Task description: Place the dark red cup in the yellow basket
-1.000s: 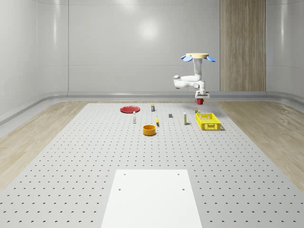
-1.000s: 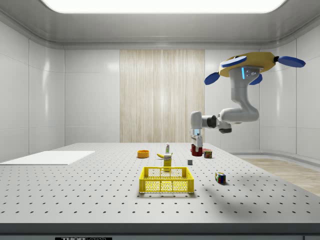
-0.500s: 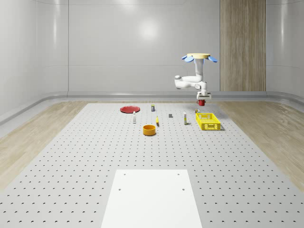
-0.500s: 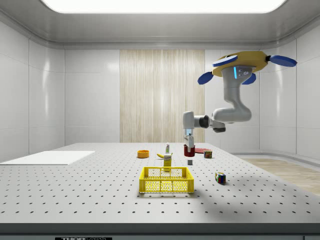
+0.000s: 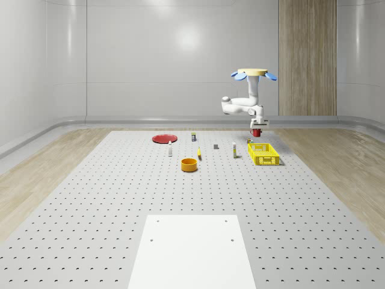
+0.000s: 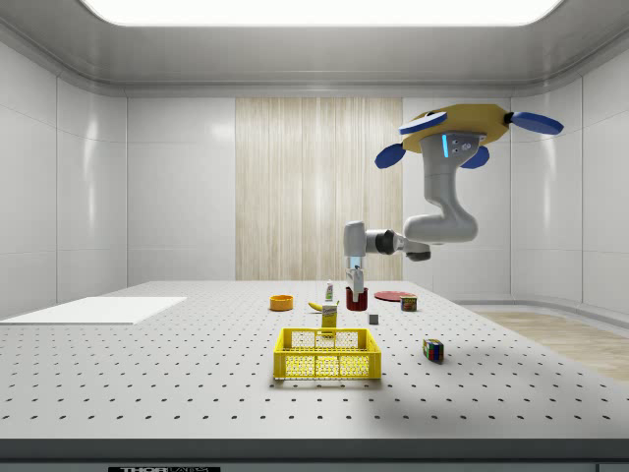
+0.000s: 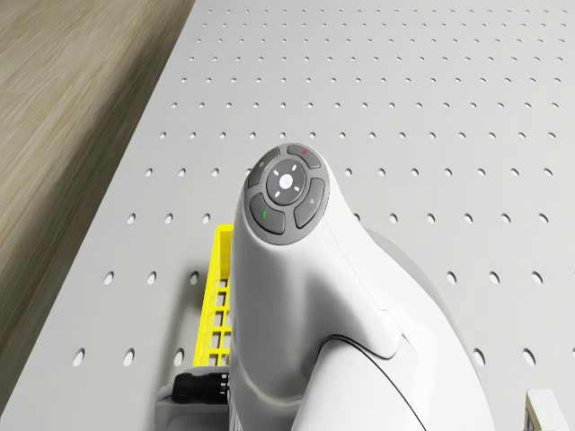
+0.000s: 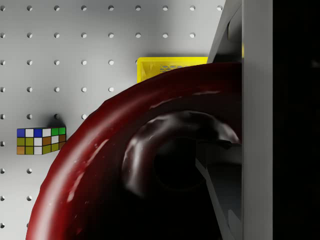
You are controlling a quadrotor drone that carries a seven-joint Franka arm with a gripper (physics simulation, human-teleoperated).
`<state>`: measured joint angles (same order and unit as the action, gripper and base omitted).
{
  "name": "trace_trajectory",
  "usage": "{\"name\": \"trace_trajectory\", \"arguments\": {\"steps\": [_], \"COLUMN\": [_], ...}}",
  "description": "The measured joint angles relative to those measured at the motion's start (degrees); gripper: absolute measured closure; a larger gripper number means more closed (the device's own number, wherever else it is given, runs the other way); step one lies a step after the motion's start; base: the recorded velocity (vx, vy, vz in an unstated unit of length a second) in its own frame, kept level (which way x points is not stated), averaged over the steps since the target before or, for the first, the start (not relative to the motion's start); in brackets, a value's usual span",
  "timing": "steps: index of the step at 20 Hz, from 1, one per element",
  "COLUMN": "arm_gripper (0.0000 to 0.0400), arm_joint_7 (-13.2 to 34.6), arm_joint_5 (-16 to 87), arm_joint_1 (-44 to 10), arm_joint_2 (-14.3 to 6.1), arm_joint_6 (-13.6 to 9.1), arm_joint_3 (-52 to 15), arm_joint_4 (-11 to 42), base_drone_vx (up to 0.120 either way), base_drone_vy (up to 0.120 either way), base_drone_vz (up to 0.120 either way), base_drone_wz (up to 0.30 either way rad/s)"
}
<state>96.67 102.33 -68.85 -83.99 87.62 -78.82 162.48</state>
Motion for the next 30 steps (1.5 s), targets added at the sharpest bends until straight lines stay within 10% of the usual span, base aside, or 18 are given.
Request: {"name": "trace_trajectory", "arguments": {"steps": [30], "arm_gripper": [0.0300], "arm_joint_7": [0.49], "arm_joint_5": [-0.78], "arm_joint_1": [-0.66], "arm_joint_2": [-3.05], "arm_joint_6": [2.99], "arm_joint_3": [0.13], "arm_joint_4": [-0.20], "base_drone_vx": [0.109], "base_drone_vy": [0.000], "base_drone_vz": [-0.059], "base_drone_wz": [0.000]}}
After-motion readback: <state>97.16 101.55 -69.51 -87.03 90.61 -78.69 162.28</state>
